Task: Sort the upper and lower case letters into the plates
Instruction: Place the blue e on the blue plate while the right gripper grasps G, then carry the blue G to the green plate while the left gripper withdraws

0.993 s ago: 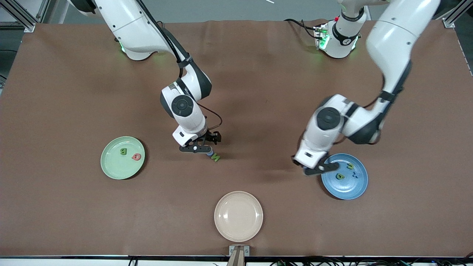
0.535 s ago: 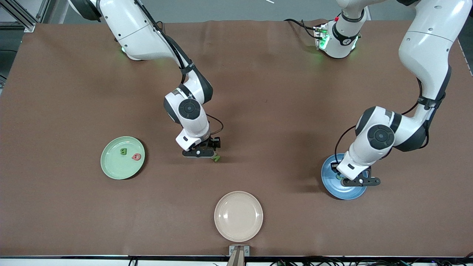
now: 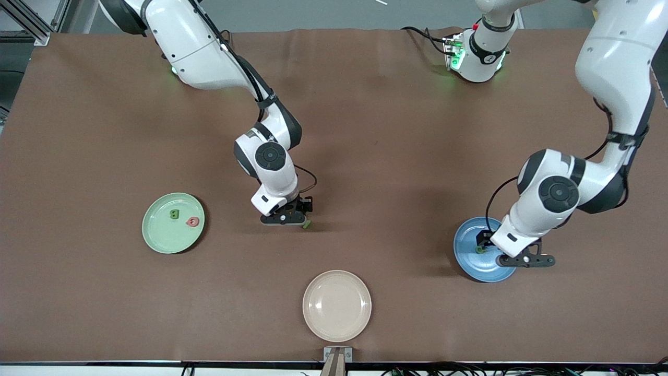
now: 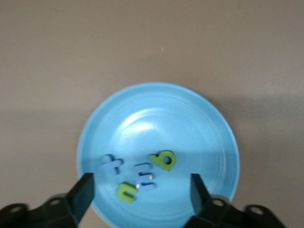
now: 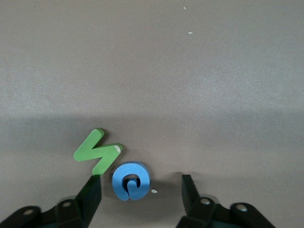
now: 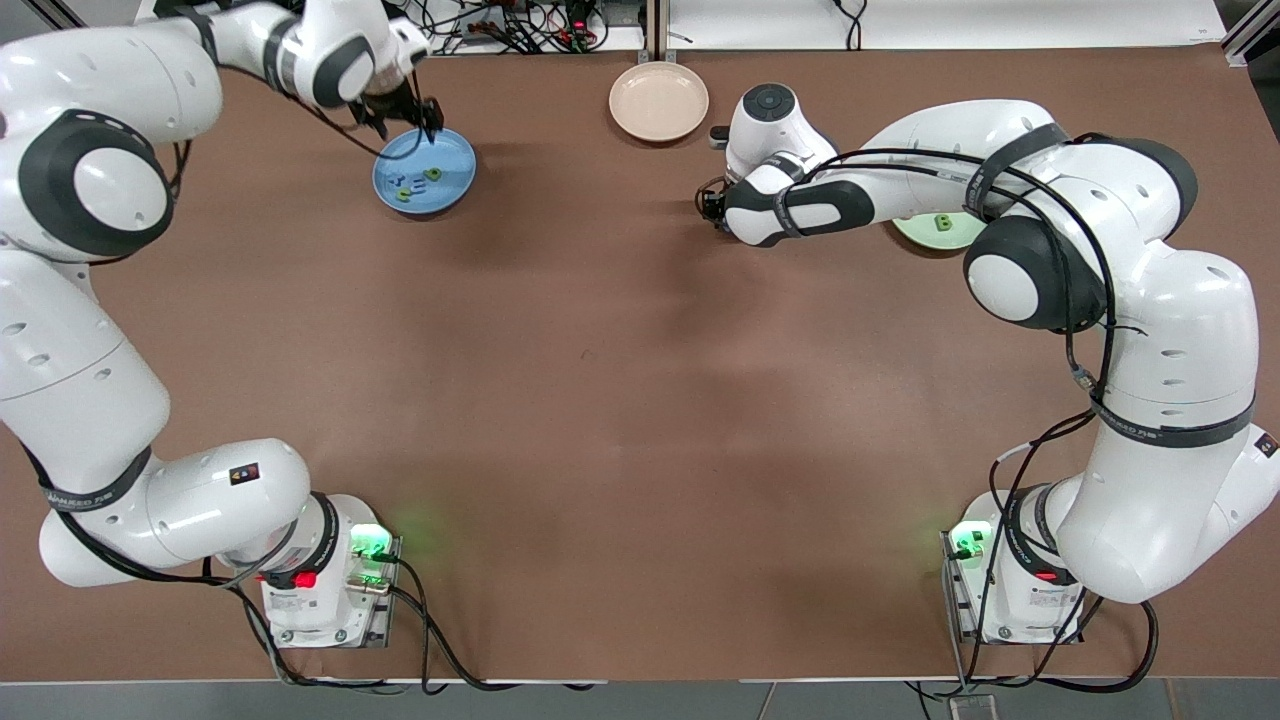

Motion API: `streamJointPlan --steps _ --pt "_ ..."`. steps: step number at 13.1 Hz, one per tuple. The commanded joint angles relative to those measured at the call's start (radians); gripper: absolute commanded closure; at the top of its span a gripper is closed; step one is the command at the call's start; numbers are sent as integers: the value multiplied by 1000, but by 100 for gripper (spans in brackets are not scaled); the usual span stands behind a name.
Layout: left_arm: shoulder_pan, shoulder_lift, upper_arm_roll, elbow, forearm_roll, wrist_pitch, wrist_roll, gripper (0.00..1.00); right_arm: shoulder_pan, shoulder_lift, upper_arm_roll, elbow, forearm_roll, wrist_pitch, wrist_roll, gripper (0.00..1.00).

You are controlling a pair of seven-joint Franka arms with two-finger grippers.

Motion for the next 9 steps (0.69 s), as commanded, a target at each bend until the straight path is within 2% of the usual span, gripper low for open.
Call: streamJointPlan --steps 1,4,6,9 --pt "5 -125 -26 53 -21 -163 11 0 8 8 -10 12 -41 2 26 32" --pt "5 -158 -46 211 -244 -390 11 0 0 8 -10 9 -41 4 26 46" --pt "5 -178 -66 271 -265 -513 23 0 -3 9 -10 6 -41 6 27 49" --pt "31 -273 -68 276 -291 -573 152 0 -6 16 -10 3 -40 25 27 49"
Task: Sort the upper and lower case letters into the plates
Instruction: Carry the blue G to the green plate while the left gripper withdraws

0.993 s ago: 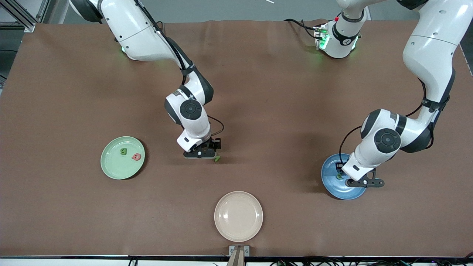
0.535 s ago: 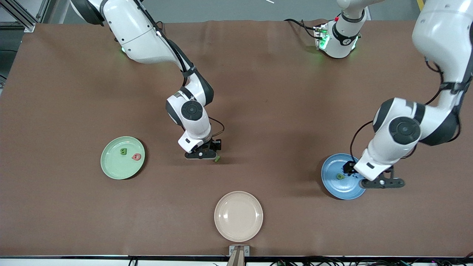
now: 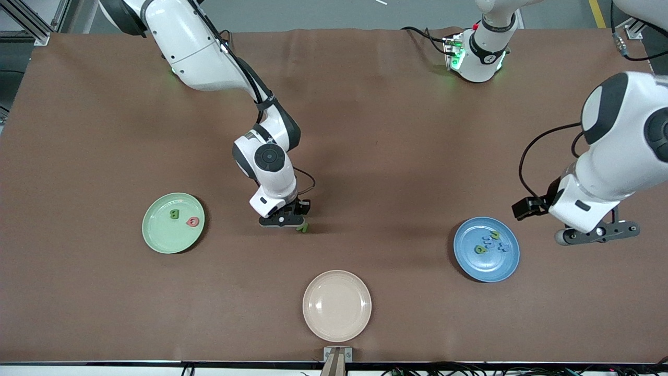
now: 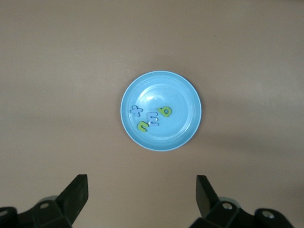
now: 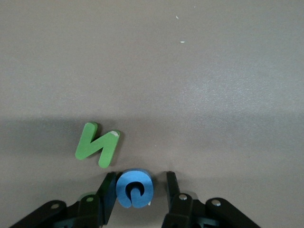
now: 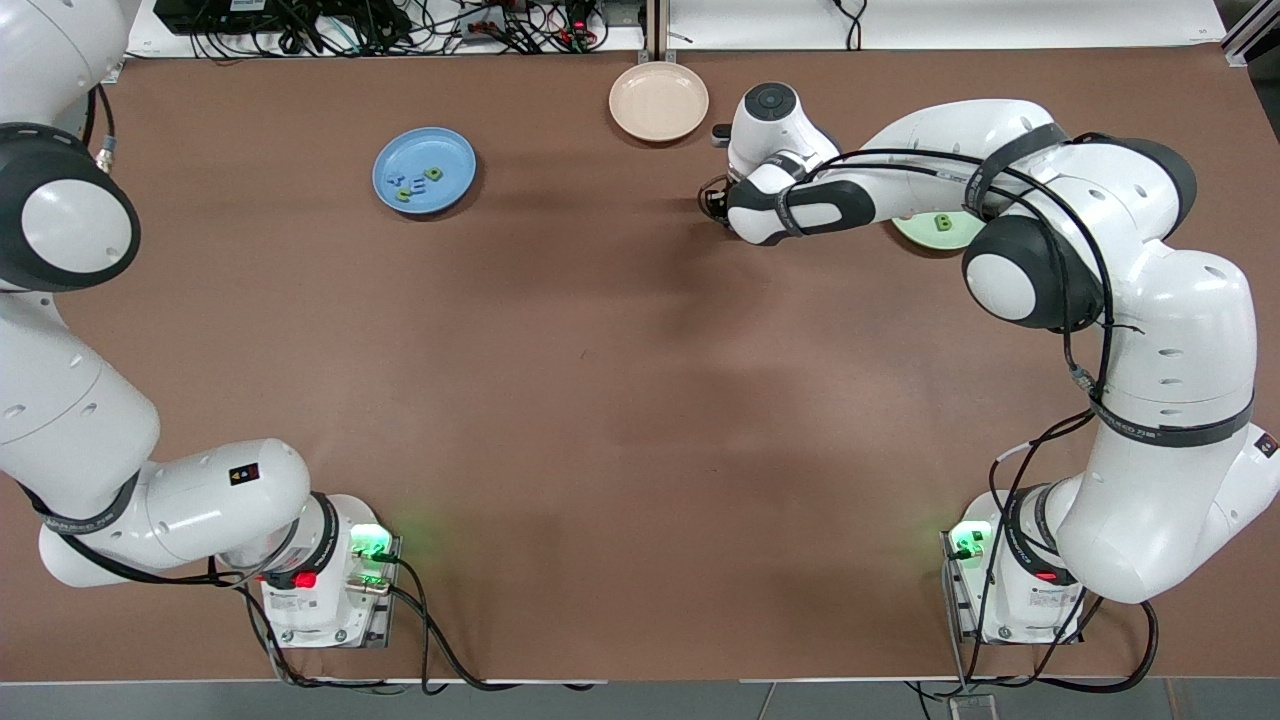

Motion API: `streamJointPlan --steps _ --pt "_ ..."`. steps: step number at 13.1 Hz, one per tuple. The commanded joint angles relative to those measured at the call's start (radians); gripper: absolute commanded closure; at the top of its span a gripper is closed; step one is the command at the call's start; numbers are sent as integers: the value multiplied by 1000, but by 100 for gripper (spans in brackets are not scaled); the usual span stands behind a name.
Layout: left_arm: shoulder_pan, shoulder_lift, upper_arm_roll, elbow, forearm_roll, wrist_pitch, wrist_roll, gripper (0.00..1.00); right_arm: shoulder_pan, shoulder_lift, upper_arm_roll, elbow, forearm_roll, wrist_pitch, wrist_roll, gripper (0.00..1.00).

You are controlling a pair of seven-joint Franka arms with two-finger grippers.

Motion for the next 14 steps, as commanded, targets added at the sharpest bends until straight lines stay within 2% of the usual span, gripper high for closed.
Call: streamJointPlan --steps 1,3,6,9,11,14 --pt "32 -76 -9 2 -43 -69 95 0 -7 11 2 -1 -29 23 27 50" --pt "35 -107 -6 2 -75 -95 95 0 -13 11 2 -1 -29 22 27 64" --pt "41 -150 -6 2 -90 -135 125 0 -33 8 2 -1 -27 16 27 98" --pt "57 -230 2 -10 -144 -163 213 0 -96 -7 5 -1 -26 -3 -30 100" --pt "-13 -270 103 -13 -168 -215 235 0 -154 -39 10 -1 -22 -94 -130 100" --pt "-159 -360 324 -101 -293 -230 258 0 -261 -137 13 -44 -15 -194 -319 100"
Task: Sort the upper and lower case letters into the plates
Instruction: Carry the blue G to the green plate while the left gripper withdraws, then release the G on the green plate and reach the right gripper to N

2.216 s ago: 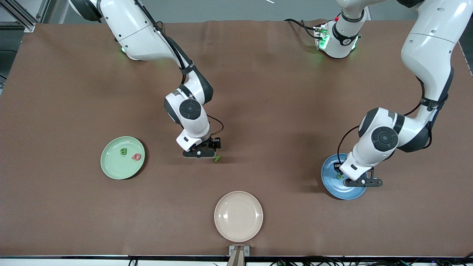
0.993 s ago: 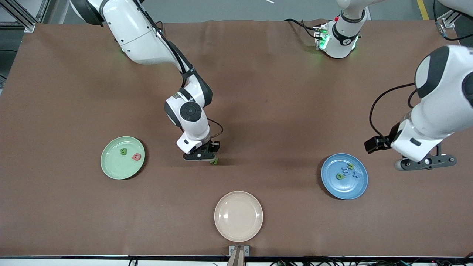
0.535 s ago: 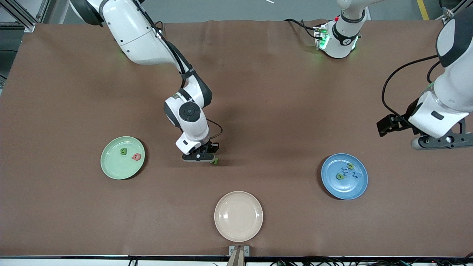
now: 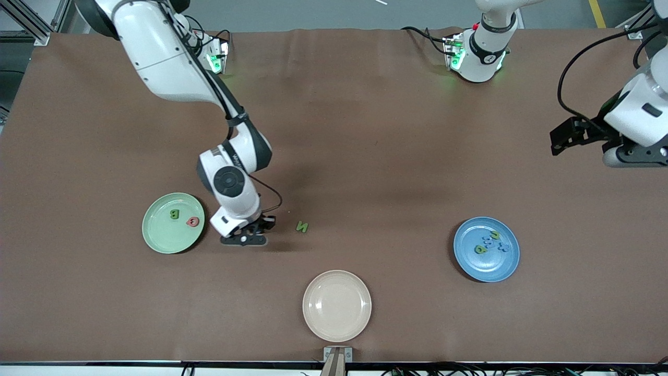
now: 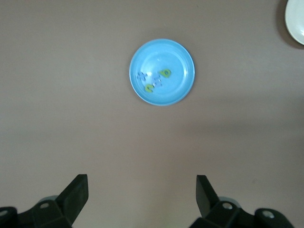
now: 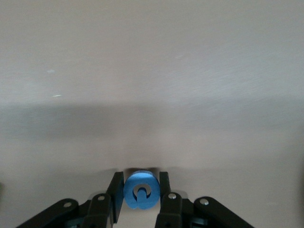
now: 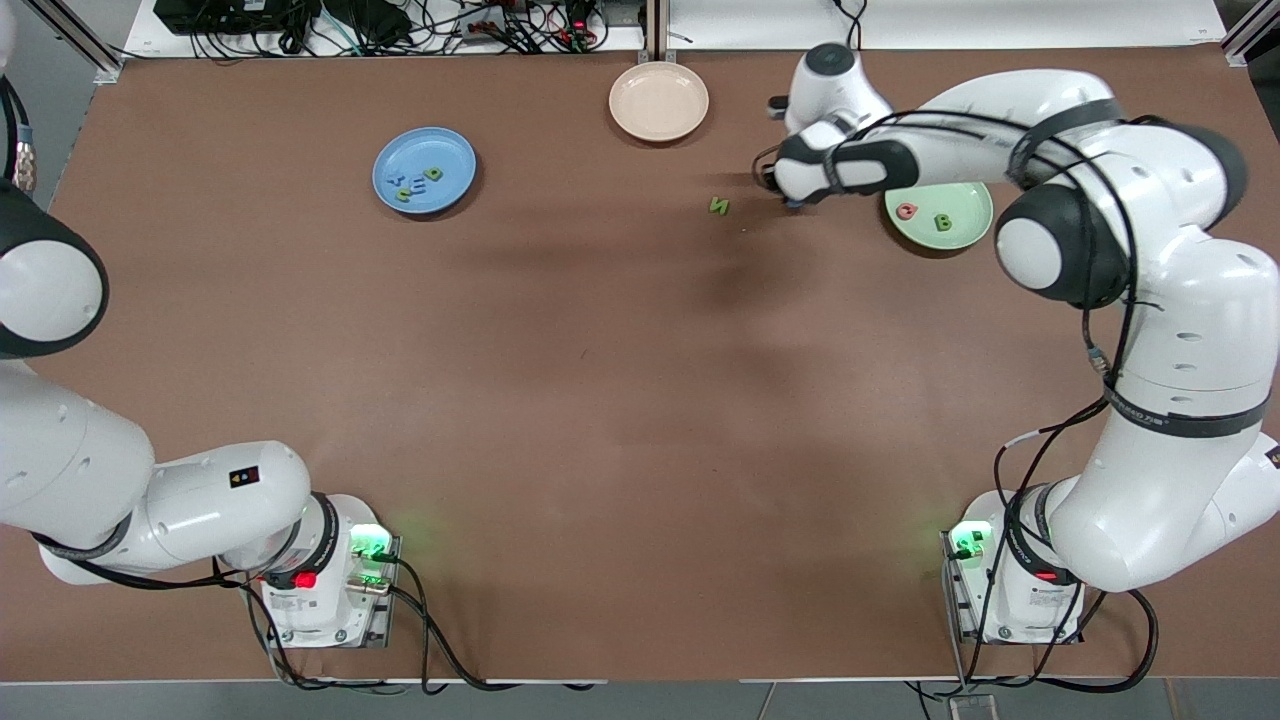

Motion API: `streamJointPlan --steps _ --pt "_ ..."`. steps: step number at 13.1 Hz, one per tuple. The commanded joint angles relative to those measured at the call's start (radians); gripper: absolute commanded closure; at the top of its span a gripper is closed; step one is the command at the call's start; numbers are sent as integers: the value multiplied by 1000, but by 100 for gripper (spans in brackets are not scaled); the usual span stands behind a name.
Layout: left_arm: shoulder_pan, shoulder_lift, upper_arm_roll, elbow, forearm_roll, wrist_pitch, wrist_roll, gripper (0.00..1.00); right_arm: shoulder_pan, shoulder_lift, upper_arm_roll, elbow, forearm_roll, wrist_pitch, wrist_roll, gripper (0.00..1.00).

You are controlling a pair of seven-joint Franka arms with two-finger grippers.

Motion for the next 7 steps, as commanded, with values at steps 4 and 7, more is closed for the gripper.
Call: streamJointPlan --steps 4,7 --pt "-179 -147 218 -149 -64 3 26 0 -264 -235 24 -178 15 -101 -443 100" --pt "-176 -149 214 -143 -64 5 26 0 -339 -293 23 -296 180 -87 -630 100"
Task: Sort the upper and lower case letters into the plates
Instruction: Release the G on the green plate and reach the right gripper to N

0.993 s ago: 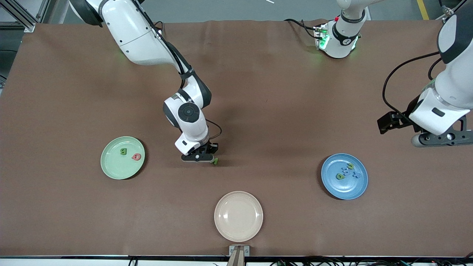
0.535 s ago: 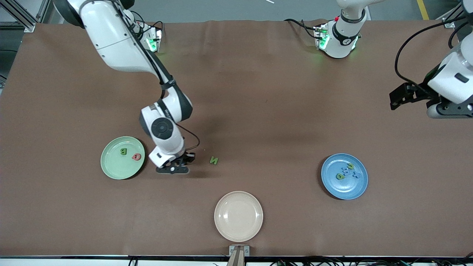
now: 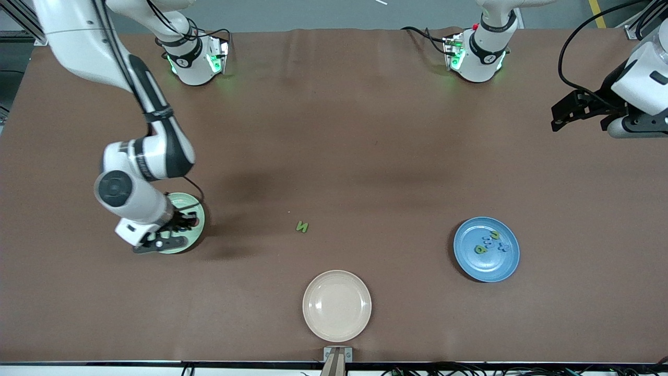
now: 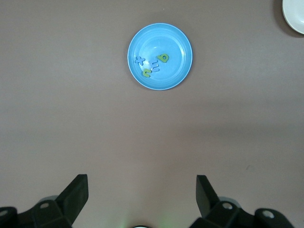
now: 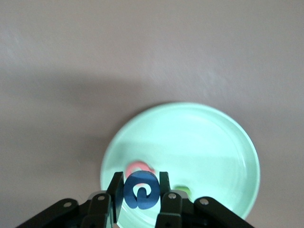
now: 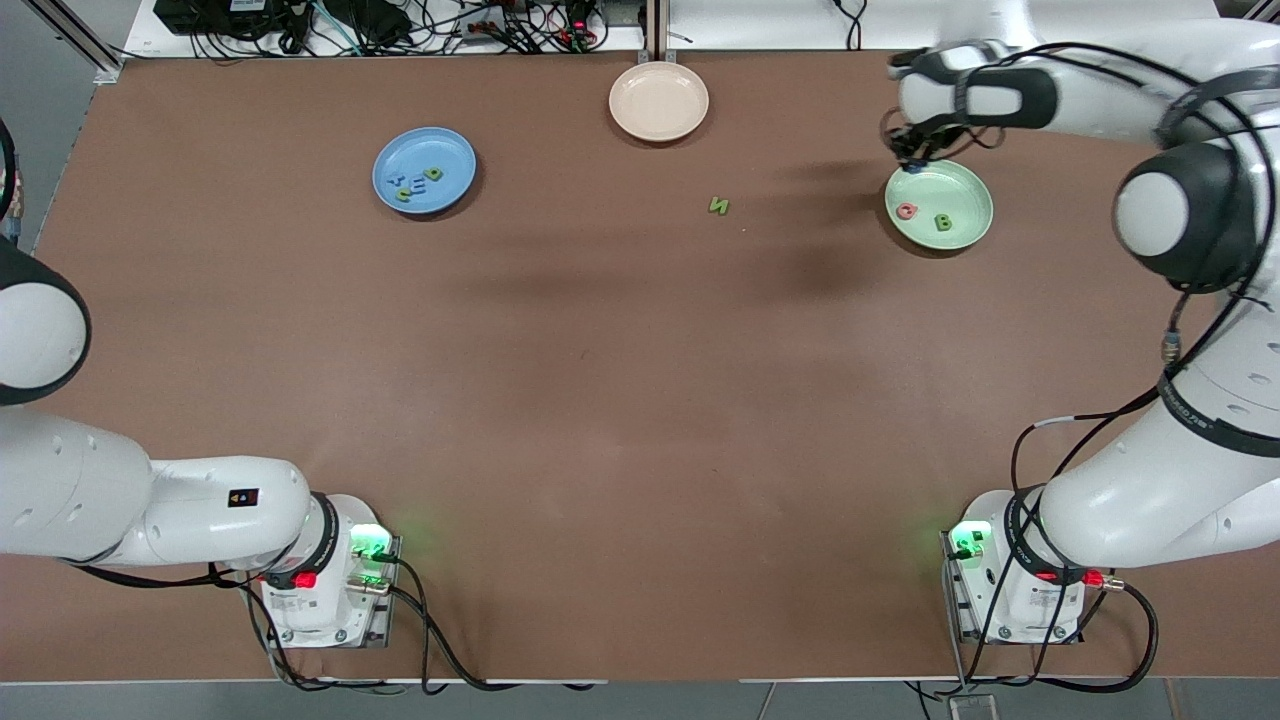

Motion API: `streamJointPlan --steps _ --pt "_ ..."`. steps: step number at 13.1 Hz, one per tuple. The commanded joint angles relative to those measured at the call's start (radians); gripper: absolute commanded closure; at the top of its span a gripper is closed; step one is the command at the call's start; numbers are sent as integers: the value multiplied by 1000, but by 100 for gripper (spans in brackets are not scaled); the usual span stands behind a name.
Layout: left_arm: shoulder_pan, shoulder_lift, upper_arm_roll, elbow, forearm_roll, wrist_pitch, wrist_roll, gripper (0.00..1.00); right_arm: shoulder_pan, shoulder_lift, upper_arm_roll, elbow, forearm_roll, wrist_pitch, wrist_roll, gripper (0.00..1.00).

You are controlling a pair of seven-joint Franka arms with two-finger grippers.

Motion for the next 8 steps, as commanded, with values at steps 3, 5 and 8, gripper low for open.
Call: streamJointPlan --steps 3,5,8 --pt "-3 -26 7 -23 -14 20 13 0 -36 -90 22 -218 79 89 -70 100" --pt "-3 -23 7 -23 -16 27 13 0 -36 -82 21 -243 81 131 -70 99" --pt "-3 -23 7 -25 -16 32 13 0 -39 -45 21 -245 81 165 -68 96"
